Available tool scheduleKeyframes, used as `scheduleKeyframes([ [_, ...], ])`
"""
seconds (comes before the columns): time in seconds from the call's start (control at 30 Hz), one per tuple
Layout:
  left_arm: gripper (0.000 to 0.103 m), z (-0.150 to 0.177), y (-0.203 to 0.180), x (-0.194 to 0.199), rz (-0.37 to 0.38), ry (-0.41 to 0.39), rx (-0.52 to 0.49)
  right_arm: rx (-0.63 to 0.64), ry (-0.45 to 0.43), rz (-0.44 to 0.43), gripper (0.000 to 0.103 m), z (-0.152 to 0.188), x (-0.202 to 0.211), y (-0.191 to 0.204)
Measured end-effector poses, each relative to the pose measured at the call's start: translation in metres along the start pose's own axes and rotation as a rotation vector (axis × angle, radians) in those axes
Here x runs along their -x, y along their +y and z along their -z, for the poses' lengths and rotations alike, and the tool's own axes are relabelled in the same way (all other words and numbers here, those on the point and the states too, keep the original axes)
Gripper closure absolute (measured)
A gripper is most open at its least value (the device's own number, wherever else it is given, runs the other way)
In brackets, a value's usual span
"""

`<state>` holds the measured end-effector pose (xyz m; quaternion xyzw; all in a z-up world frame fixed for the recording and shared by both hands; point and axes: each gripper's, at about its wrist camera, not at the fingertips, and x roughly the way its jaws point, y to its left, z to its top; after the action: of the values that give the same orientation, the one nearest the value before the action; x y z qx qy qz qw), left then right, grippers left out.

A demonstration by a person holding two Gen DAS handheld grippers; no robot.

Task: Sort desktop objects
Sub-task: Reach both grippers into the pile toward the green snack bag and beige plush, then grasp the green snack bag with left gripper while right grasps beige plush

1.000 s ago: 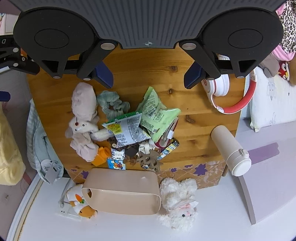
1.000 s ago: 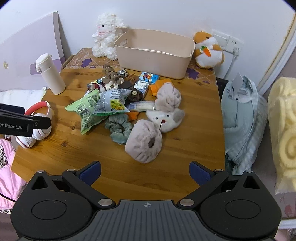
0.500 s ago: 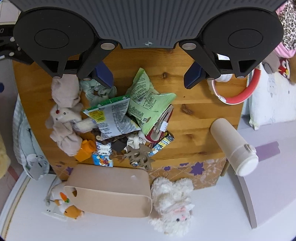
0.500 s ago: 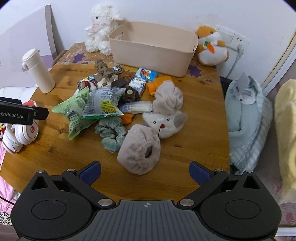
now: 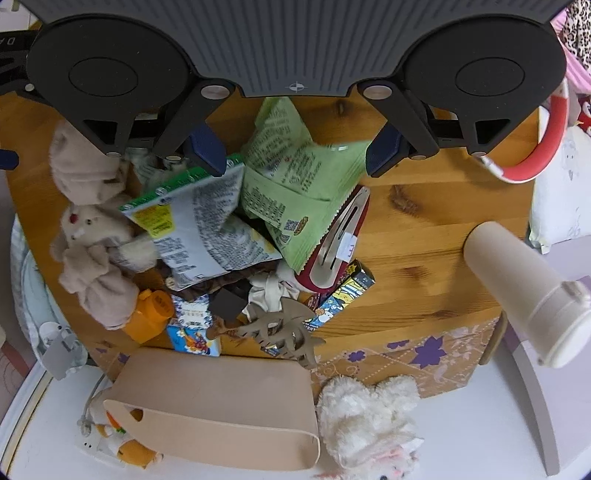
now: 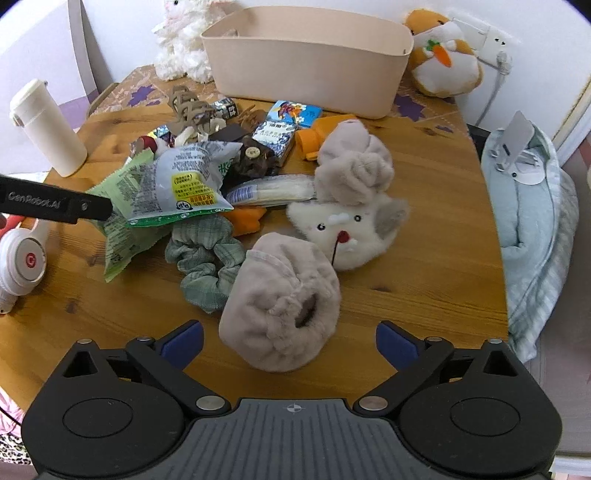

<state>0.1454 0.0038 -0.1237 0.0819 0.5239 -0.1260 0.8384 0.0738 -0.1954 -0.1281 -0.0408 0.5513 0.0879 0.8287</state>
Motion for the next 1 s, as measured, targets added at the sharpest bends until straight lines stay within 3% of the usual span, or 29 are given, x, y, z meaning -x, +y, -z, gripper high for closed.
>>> scheduleKeyframes([
  [0.27,0.021,0.001,-0.003,-0.033,0.014,-0.018,-0.108,0.042,0.007,0.03,0.007,-0.005,-0.033,0.005],
  [0.53,0.021,-0.004,-0.003,-0.043,-0.006,-0.03,-0.093,0.026,0.028,0.017,0.013,-0.007,-0.055,-0.004],
  [0.6,0.02,-0.004,-0.005,-0.044,-0.01,-0.034,-0.109,0.013,0.024,-0.004,0.02,-0.006,-0.058,-0.007],
  [0.7,0.02,-0.003,-0.011,-0.047,0.003,-0.049,-0.185,0.01,0.027,-0.041,0.038,-0.004,-0.06,-0.01],
  [0.83,0.036,0.0,-0.012,-0.044,0.054,-0.071,-0.239,0.03,0.006,-0.076,0.062,-0.003,-0.056,-0.009],
  [0.93,0.039,0.001,-0.012,-0.043,0.063,-0.065,-0.247,0.039,-0.011,-0.094,0.073,-0.003,-0.052,-0.011],
  [1.0,0.044,0.002,-0.011,-0.042,0.072,-0.063,-0.249,0.039,-0.013,-0.103,0.074,-0.003,-0.049,-0.012],
])
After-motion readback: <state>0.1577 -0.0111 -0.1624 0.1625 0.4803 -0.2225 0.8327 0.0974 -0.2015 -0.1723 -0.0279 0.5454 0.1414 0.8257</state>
